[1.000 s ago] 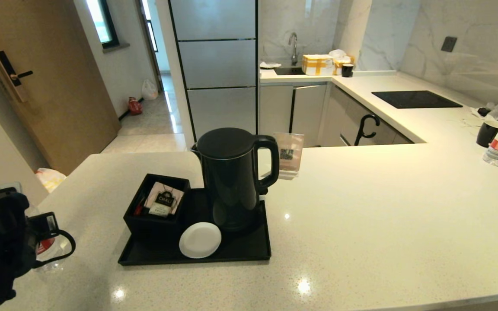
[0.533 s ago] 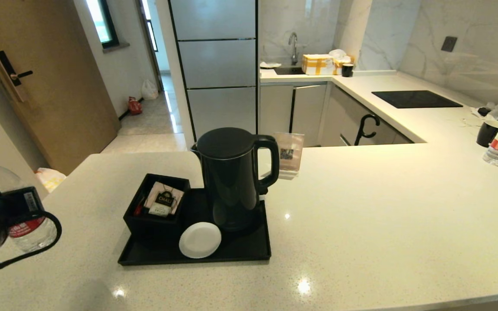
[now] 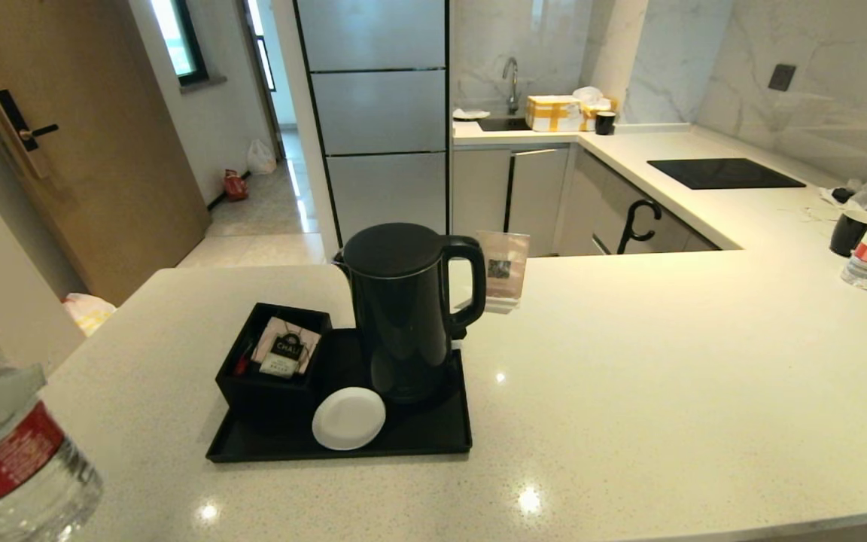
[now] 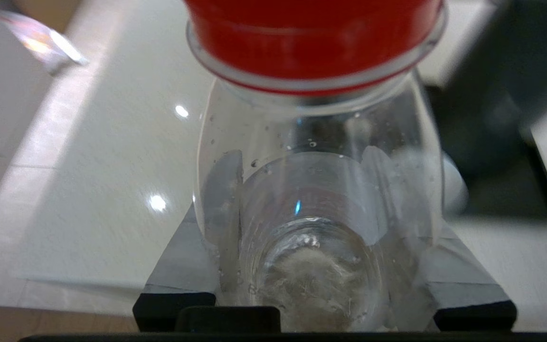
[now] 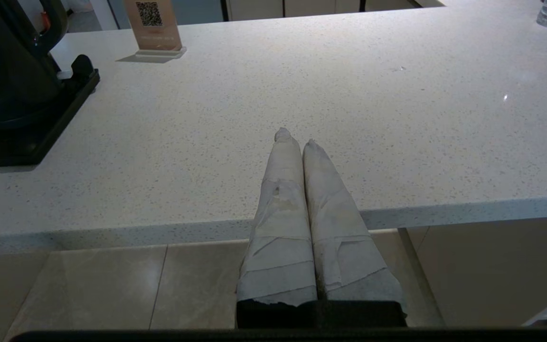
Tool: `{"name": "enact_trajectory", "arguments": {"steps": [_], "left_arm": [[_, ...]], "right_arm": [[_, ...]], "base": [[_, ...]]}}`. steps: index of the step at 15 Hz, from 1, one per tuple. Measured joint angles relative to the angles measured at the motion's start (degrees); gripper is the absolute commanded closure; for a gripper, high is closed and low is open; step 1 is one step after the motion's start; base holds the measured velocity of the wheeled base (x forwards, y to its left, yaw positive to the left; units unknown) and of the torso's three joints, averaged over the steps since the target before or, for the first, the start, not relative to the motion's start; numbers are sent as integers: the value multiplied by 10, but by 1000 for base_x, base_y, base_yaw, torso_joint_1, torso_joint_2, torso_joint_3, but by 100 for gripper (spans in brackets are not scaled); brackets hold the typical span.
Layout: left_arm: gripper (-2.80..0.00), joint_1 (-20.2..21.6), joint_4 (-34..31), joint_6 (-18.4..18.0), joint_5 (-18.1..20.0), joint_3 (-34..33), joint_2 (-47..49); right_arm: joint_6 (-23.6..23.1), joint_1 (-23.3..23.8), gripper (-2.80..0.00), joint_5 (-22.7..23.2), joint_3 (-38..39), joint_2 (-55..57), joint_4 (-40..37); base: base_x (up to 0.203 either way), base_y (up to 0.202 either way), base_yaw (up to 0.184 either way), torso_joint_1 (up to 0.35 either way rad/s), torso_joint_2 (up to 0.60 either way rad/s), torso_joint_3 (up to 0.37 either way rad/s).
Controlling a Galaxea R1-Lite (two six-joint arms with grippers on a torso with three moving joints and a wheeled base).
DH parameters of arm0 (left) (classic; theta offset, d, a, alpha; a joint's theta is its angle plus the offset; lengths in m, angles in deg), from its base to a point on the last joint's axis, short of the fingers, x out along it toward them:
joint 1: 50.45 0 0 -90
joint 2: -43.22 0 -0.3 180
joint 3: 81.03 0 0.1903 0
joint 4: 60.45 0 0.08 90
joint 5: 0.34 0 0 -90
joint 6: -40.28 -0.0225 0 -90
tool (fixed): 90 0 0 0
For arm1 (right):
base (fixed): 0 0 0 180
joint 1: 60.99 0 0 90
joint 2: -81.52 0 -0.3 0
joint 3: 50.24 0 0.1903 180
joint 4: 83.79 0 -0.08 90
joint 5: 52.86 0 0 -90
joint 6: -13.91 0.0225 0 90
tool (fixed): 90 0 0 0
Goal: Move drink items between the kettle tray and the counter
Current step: Return the bottled water to its original position
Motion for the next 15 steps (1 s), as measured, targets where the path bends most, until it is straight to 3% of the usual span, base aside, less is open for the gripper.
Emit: {"name": "enact_trajectory", "arguments": {"steps": [2,3,5,6,7,10,13,15], "left_arm": [[0,-5,-20,1,13,5,-20],[0,-5,-30,1,42,0,-22],[0,-8,-29,7,157,-18,-13],[0,-8,-3,10,196,-27,2],[0,-15,28,16,213,-40,25],[0,-44,145,32,208,-71,90],[0,-52,159,33,203,-78,115],[0,-62,212,32,188,-77,151]], "right_arm": [[0,0,0,0,0,0,0],[0,0,0,0,0,0,0],[0,0,0,-1,0,0,0],[0,0,0,-1,0,0,0],[0,0,0,-1,0,0,1],[0,0,0,-1,0,0,1],[0,0,0,-1,0,0,0],[0,0,0,0,0,0,0]], "base": [[0,0,0,0,0,0],[0,0,0,0,0,0],[0,0,0,0,0,0],[0,0,0,0,0,0],[0,0,0,0,0,0],[0,0,0,0,0,0],[0,0,0,0,0,0],[0,0,0,0,0,0]]}}
